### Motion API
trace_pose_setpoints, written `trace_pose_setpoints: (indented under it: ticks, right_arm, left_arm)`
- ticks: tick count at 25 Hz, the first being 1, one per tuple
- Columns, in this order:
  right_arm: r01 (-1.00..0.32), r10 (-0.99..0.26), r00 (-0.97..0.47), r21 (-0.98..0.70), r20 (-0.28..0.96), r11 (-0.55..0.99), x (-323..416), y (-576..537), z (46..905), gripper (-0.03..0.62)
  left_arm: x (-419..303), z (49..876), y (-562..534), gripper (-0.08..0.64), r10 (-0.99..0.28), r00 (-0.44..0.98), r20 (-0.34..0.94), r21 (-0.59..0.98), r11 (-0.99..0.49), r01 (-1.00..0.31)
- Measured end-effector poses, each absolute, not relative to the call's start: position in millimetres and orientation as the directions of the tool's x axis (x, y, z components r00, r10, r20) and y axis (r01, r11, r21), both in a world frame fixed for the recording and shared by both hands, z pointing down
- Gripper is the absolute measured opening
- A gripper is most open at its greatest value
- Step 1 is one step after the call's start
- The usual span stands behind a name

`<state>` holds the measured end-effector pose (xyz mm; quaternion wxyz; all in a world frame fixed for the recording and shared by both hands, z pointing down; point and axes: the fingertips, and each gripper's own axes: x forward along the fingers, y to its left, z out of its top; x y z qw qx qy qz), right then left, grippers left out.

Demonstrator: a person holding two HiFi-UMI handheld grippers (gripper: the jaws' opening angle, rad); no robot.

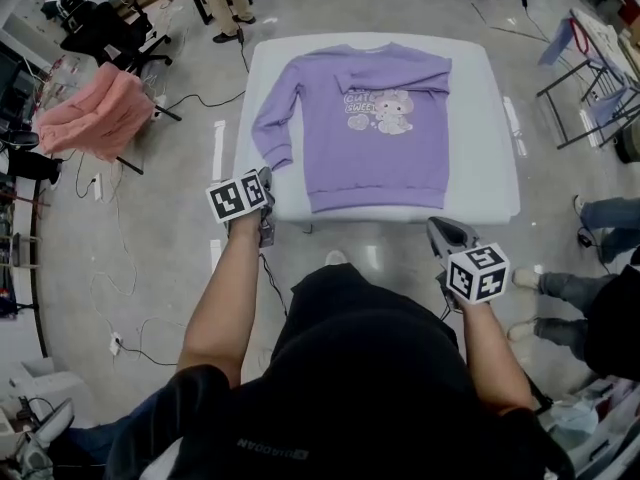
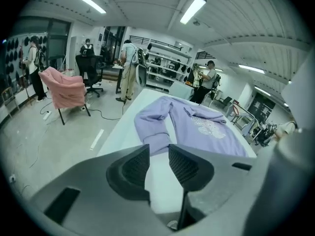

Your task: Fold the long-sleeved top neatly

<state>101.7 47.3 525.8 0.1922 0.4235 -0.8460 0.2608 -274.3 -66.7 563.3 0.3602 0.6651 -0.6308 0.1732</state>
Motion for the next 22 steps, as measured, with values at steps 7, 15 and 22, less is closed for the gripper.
trace_pose_setpoints:
  ticks: [7, 15, 22]
  right_arm:
    - [-0.841, -0.629, -0.536, -0.287, 0.563, 0.459, 100.1, 31.0, 535.6, 0.005]
    - [-0.858, -0.636, -0.511, -0.293, 0.578, 0.422, 99.7, 15.4, 538.5, 0.005]
    - [-0.859, -0.637, -0.51, -0.307, 0.578, 0.409, 97.6, 5.3, 536.4, 0.005]
  left_arm:
    - [-277.4, 604.7, -102.5, 0.117, -0.649, 0.177, 0.74, 0.304, 0.088, -0.949]
    - [-286.0, 639.8, -111.5, 0.112, -0.597, 0.144, 0.789, 0.277, 0.136, -0.951]
    - [-296.6, 635.4, -111.6, 0.031, -0.609, 0.184, 0.772, 0.282, 0.068, -0.957]
